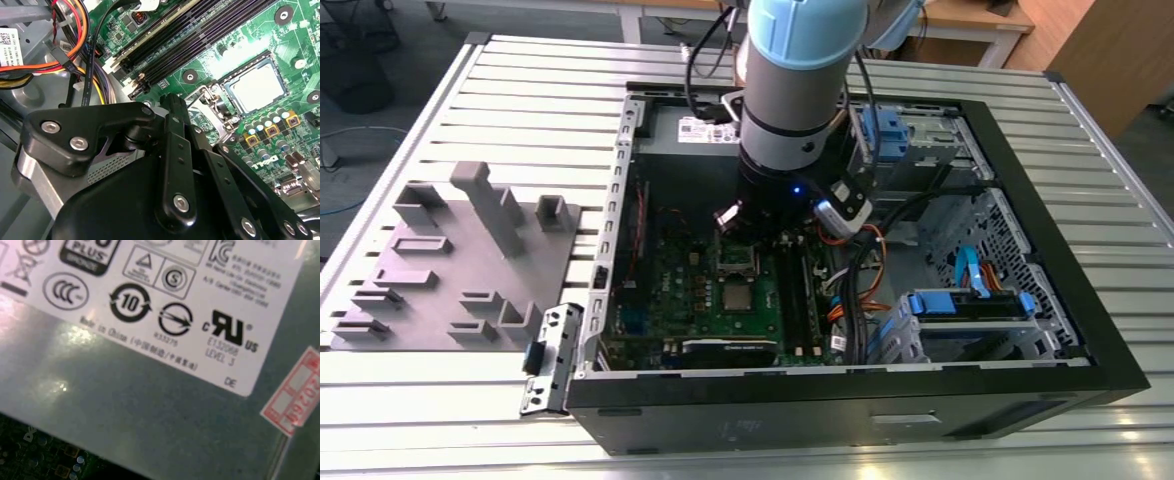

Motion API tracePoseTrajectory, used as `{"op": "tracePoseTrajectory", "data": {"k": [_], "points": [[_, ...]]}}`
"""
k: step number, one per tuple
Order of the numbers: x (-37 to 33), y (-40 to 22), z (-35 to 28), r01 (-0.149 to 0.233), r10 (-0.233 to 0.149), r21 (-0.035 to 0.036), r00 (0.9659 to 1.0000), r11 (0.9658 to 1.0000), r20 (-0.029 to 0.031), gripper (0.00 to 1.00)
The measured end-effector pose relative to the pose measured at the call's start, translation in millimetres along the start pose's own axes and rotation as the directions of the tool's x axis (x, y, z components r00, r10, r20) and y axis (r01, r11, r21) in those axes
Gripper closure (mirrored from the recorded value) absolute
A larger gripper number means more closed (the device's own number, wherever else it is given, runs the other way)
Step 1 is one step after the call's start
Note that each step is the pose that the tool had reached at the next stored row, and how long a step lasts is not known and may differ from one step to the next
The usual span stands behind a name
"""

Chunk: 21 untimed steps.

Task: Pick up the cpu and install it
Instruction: 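Close the cpu cover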

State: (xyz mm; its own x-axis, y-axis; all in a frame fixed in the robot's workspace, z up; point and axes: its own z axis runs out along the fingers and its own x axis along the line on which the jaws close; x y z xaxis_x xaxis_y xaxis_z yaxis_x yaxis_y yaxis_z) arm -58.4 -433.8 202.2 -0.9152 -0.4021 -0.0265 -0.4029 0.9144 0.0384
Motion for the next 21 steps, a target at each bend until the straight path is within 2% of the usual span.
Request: {"op": "tracePoseTrajectory", "data": {"k": [7, 16, 21], "points": [[0.7, -0.4, -2.8, 0.0, 0.0, -0.001, 1.0, 1.0, 0.0006, 0.89], [1.5, -2.7, -16.0, 0.0, 0.0, -0.0098, 1.0, 1.0, 0.0046, 0.89], [3.0, -6.1, -21.1, 0.0, 0.0, -0.0114, 1.0, 0.9999, 0.0051, 0.89]]}}
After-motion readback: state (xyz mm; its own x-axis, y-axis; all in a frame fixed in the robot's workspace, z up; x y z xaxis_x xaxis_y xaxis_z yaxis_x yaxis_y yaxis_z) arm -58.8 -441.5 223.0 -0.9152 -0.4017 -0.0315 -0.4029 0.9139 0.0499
